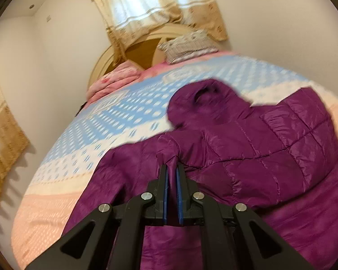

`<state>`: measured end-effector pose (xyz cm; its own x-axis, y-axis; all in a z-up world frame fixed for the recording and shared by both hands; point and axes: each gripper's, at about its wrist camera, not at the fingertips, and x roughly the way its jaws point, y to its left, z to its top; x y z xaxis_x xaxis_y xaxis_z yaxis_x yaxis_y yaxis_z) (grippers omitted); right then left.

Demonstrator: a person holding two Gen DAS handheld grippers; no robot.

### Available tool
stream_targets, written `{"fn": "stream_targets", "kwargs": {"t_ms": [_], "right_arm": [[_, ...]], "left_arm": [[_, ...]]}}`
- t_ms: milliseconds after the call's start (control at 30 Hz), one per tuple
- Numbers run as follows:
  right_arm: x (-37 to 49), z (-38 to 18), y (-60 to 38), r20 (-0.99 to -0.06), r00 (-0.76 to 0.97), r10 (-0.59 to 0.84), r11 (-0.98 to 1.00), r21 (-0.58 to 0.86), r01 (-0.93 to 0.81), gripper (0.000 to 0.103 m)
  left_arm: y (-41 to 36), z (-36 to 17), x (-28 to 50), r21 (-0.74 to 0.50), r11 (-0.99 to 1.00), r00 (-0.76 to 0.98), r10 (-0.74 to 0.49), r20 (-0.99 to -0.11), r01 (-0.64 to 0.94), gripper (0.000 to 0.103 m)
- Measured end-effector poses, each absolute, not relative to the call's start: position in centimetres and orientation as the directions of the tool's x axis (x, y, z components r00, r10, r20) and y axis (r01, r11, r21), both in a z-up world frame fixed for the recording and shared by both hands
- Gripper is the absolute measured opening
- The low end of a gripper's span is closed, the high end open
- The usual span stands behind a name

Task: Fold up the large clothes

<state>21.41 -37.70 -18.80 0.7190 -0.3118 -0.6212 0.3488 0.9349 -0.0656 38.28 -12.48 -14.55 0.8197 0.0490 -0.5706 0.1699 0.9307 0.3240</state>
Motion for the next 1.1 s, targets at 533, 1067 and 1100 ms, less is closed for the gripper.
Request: {"fn": "stream_targets", "kwargs": {"t_ms": [533, 1067, 1100], "right_arm": [[32.8, -17.1, -35.6, -0.647, 0.743, -0.173, 0.968, 0.03, 0.251, 0.044], [36.9, -23.8, -33.9, -0.737, 0.654, -0.173, 0.978, -0.052, 0.2, 0.044], [36.9, -23.8, -33.7, -0.735, 0.653, -0.184, 0.977, -0.066, 0.201, 0.044]], "left_arm": [[-9.5, -15.7, 40.8, 0.248, 0.965, 0.833, 0.208, -0.513, -0.088, 0.101], [-11.2, -22.8, 45.2, 0.323, 0.946, 0.689, 0.255, -0.679, -0.032, 0.101], [-11.2, -22.8, 45.3, 0.321, 0.947, 0.689, 0.253, -0.679, -0.032, 0.101]]}}
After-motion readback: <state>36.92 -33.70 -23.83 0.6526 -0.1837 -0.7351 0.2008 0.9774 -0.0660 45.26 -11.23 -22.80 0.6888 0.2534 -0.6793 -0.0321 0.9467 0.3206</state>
